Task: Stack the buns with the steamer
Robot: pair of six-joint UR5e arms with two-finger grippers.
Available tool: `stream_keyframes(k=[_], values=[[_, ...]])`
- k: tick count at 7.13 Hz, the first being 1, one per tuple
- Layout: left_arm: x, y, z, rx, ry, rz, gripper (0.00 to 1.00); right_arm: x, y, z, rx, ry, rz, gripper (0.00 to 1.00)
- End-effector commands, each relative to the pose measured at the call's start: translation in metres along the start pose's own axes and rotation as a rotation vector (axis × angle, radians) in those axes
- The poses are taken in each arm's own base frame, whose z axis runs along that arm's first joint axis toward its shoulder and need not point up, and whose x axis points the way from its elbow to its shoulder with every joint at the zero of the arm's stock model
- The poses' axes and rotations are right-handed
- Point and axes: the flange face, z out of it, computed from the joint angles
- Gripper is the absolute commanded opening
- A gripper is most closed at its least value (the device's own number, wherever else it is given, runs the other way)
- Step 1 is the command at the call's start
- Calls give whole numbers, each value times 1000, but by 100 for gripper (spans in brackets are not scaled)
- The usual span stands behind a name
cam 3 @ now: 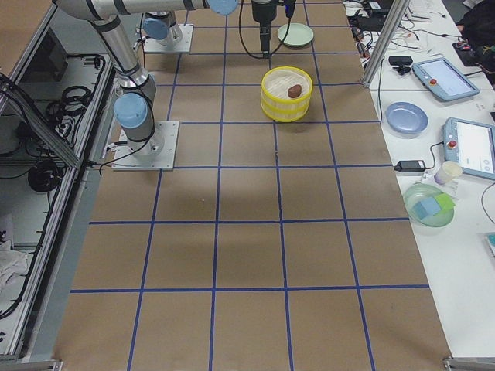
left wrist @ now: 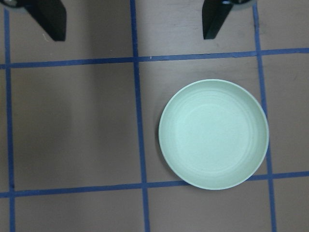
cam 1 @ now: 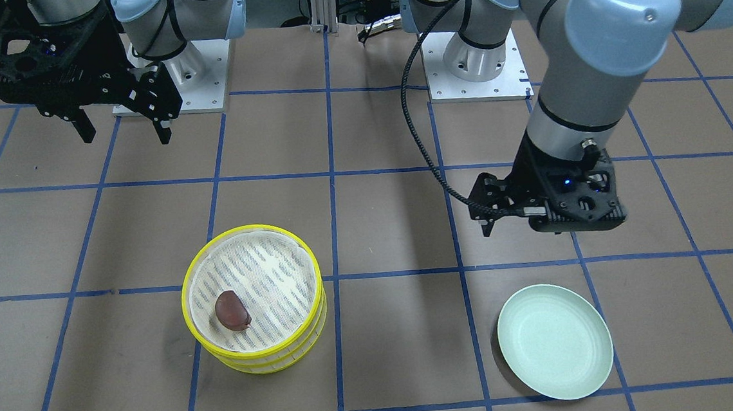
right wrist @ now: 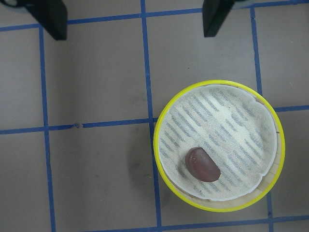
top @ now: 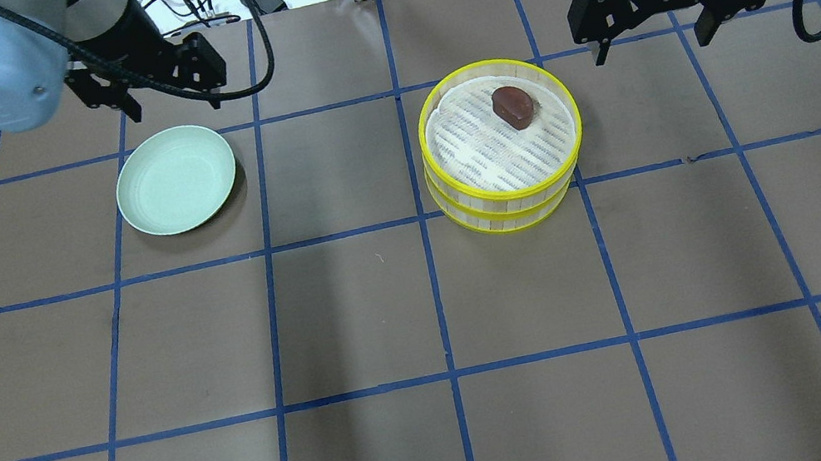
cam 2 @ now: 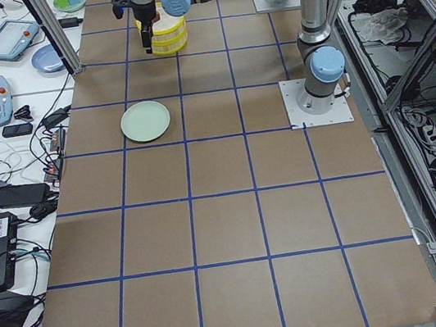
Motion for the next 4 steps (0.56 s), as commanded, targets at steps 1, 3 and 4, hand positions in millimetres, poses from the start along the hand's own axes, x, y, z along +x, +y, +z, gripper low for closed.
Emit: stream_keyframes(k=[1,3,4], values=[[-28,28,-42,-11,-13,-17,100,0,0,1,-3,1,0,100],[-27,41,-57,6,-13,-17,100,0,-1,3,-6,0,0,100],[-29,42,-57,6,-12,-22,100,0,0,2,-5,0,0,100]])
